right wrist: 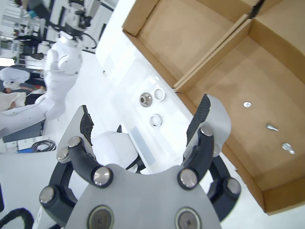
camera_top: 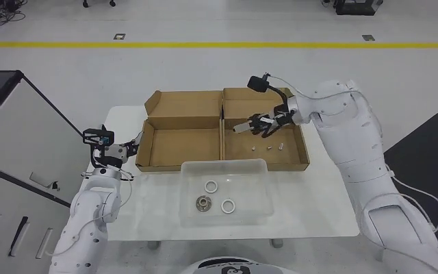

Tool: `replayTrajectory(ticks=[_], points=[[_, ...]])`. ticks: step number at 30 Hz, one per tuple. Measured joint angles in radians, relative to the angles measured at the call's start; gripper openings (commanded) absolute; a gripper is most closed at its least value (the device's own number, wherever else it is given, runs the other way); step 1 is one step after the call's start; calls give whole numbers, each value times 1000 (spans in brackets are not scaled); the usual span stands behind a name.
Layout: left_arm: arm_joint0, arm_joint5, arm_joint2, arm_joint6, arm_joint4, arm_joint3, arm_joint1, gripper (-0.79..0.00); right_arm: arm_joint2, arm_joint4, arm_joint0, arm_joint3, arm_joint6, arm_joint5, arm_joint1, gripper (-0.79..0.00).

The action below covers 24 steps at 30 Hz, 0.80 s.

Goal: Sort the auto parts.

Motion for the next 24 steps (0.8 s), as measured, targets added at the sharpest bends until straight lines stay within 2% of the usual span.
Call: replayTrajectory(ticks=[8, 24], points=[[0, 0, 0, 0, 0, 0, 0, 0, 149, 264, -114, -75, 32, 3, 45, 0], [0, 0, 0, 0, 0, 0, 0, 0, 271, 538, -252, -132, 32, -1, 171, 0]])
